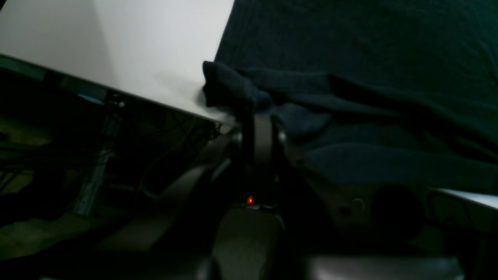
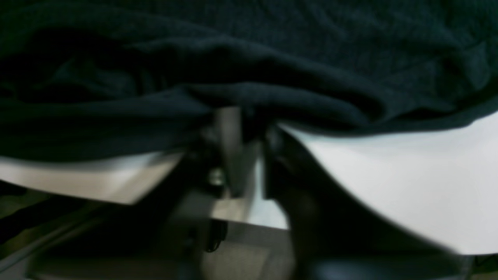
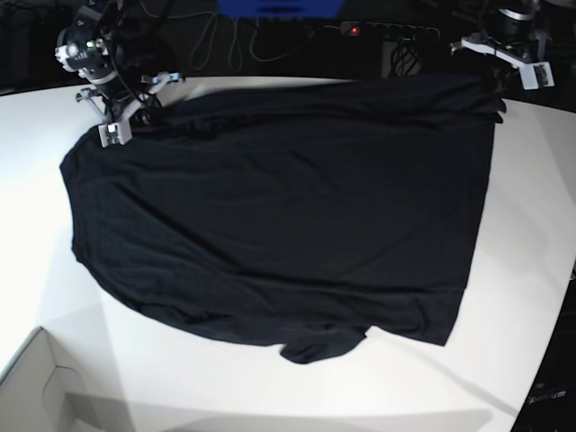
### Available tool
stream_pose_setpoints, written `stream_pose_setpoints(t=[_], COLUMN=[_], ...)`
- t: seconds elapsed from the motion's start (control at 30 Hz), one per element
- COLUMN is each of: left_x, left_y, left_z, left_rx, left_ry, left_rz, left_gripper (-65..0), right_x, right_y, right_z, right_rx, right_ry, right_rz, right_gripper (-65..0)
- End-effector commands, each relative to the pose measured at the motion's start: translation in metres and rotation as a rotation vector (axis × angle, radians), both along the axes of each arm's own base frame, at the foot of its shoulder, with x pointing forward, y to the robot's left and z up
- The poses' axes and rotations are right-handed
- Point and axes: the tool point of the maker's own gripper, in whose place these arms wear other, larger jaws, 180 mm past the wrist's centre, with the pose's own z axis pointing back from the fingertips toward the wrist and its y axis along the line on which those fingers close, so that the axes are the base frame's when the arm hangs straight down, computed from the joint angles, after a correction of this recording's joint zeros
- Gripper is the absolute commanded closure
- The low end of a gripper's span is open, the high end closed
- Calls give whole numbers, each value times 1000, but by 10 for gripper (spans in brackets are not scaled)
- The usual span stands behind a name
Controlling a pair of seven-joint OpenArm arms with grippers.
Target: Layout the t-shirt on the table in an organized manner, then fold the t-shirt properly
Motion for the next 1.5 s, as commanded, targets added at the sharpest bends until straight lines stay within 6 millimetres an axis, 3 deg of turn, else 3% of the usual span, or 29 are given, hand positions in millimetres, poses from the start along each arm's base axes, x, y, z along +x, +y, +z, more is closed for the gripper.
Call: stream_pose_setpoints(t=[0.0,0.13,0.37,0.63,0.77,0.9,1.03,1.47], left_x=[2,3,2,2,2,2,2,-3], left_y=[2,2,1,-3,-5,-5,-5,-4], left_z=[8,10,10,14,14,14,13,12], left_rx=[13,15,14,7,1,1,1,3], left_ry=[-26,-32,-29,-44,-44,-44,-42,-29], left_rz=[-3,-6,-7,3,6,6,6,8], left_gripper=[0,0,0,0,0,0,0,0], right_x=[-10,-9,0,-8,-11,-18,-22,-35], right_y=[-1,-4,-18,-22,-37,-64,-73,-71], right_z=[-6,0,39,47,54,65,67,59], right_rx=[-15,-29,-114,-139,-112,-103,-112,-113], right_ry=[53,36,-52,-58,-89,-132,-134,-90], right_rz=[8,7,5,8,-62,-170,-197,-190], right_gripper=[0,0,0,0,0,0,0,0])
